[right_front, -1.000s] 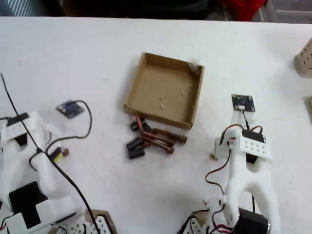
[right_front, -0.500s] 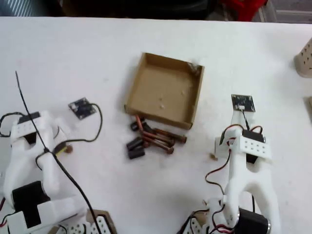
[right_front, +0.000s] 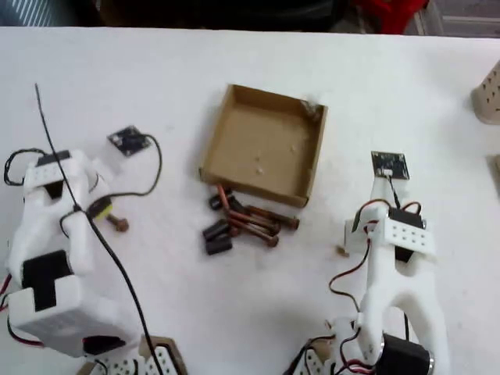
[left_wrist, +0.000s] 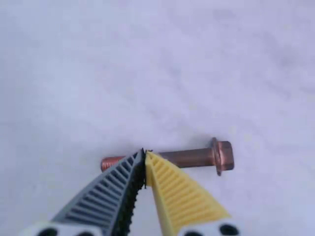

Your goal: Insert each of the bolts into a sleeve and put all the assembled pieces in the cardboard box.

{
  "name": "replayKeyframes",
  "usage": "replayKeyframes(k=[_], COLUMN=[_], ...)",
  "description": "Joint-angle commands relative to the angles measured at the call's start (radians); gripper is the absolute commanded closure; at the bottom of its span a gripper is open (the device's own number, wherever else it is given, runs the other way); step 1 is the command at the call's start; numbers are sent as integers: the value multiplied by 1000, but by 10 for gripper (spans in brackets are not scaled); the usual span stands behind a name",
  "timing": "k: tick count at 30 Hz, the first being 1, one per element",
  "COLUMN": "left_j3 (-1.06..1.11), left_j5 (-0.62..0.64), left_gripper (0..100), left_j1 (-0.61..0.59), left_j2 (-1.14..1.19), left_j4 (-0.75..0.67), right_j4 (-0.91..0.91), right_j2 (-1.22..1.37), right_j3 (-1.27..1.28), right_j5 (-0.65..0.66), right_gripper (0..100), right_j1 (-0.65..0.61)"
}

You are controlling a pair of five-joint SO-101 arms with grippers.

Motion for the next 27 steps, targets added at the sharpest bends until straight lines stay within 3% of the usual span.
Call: replayKeyframes(k=[1, 9, 12, 16, 18, 27], left_j3=[-123, -310, -339, -344, -342, -331], left_j5=[60, -11, -149, -428, -539, -697], left_gripper=[980, 948, 873, 898, 919, 879], left_j1=[30, 68, 67, 64, 62, 62], left_j2=[22, 24, 24, 22, 27, 35], left_j4=[66, 333, 450, 608, 624, 531], right_j4=[-13, -13, -13, -13, -13, -35], right_j2=[-16, -16, -16, -16, -16, -16], right_j3=[-3, -3, -3, -3, -3, 6], right_j5=[12, 12, 12, 12, 12, 14], right_gripper=[981, 981, 981, 981, 981, 981], right_j1=[12, 13, 13, 13, 13, 15])
